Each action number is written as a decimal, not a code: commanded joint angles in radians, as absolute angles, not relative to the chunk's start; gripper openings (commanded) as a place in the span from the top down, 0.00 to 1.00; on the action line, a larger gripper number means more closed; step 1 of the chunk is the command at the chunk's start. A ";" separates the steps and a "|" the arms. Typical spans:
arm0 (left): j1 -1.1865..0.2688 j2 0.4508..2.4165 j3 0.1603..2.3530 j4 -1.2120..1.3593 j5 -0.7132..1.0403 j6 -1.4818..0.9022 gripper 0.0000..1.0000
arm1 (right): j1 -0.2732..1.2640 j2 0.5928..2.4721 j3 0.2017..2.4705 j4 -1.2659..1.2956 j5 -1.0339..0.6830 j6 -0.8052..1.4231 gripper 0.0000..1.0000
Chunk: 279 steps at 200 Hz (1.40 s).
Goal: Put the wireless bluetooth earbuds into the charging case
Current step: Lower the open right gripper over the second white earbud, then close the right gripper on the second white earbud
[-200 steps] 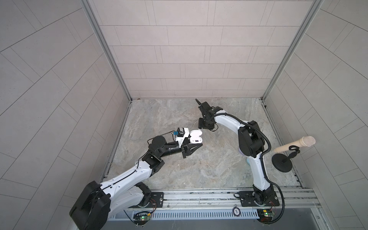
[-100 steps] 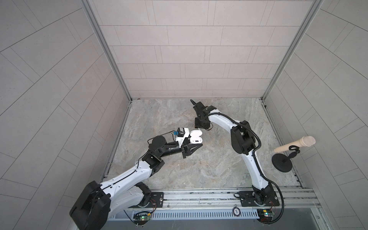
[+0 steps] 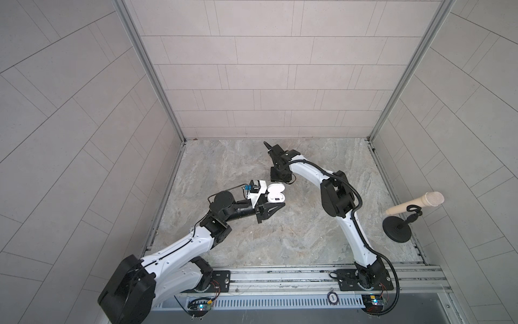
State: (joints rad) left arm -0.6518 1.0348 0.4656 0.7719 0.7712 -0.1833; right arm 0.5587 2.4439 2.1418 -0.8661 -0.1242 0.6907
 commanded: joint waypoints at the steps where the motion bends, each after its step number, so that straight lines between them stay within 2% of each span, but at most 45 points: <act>1: -0.644 1.013 0.454 0.792 0.790 -0.175 0.91 | 0.567 2.483 2.167 -0.921 -0.114 0.702 0.49; 35: -0.645 1.008 0.453 0.787 0.790 -0.172 0.91 | 0.566 2.503 2.191 -0.944 -0.102 0.701 0.53; 171: -0.645 1.006 0.454 0.778 0.793 -0.172 0.91 | 0.571 2.504 2.206 -0.991 -0.071 0.676 0.84; 215: -0.644 1.011 0.460 0.772 0.794 -0.171 0.91 | 0.569 2.433 2.140 -0.945 -0.086 0.678 0.87; 279: -0.644 1.026 0.472 0.776 0.801 -0.173 0.91 | 0.554 2.222 1.903 -0.856 -0.130 0.685 0.88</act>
State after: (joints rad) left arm -0.6518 1.0222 0.4648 0.7509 0.7837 -0.1829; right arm 0.5598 2.3444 1.9789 -0.8711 -0.1230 0.6708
